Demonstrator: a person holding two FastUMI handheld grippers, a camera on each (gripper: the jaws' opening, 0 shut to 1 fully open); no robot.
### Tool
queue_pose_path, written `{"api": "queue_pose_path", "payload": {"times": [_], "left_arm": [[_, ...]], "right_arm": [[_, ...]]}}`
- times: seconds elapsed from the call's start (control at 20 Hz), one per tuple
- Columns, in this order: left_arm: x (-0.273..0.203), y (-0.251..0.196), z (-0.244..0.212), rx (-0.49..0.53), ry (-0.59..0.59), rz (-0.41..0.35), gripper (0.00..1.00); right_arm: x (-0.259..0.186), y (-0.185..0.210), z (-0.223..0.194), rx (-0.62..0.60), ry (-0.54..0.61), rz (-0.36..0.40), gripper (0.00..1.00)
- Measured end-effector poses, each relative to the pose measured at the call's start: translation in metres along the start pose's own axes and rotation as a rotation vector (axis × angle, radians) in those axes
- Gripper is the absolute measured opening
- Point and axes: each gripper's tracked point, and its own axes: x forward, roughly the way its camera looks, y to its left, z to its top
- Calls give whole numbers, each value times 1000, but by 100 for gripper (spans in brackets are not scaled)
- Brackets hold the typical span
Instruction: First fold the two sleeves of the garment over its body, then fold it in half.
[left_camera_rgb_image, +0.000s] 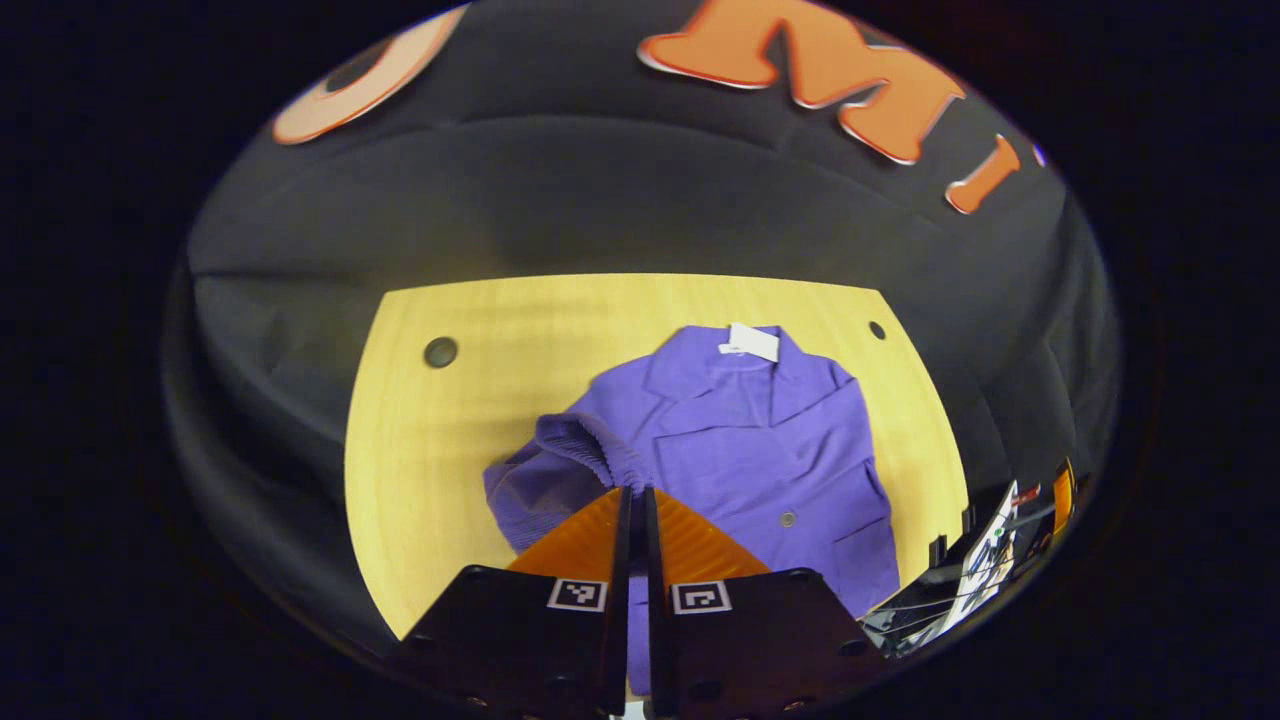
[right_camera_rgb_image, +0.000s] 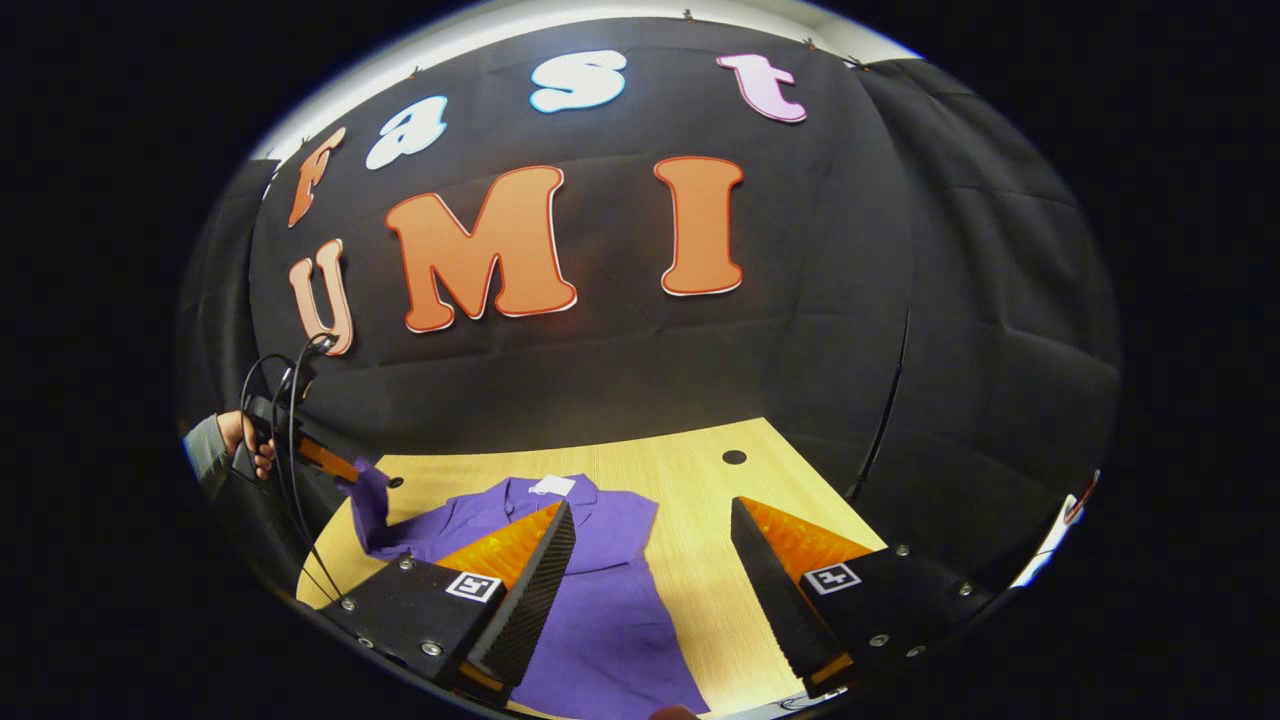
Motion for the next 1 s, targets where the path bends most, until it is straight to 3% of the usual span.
{"api": "queue_pose_path", "payload": {"times": [0.15,0.55,1.0], "left_arm": [[18,-55,22,81,16,-22,10],[73,-186,53,173,44,-113,10],[133,-275,51,216,82,-143,10]], "right_arm": [[-14,-18,-7,25,-1,-17,94],[-38,-64,-29,134,12,-80,94],[-45,-106,-48,224,33,-136,94]]}}
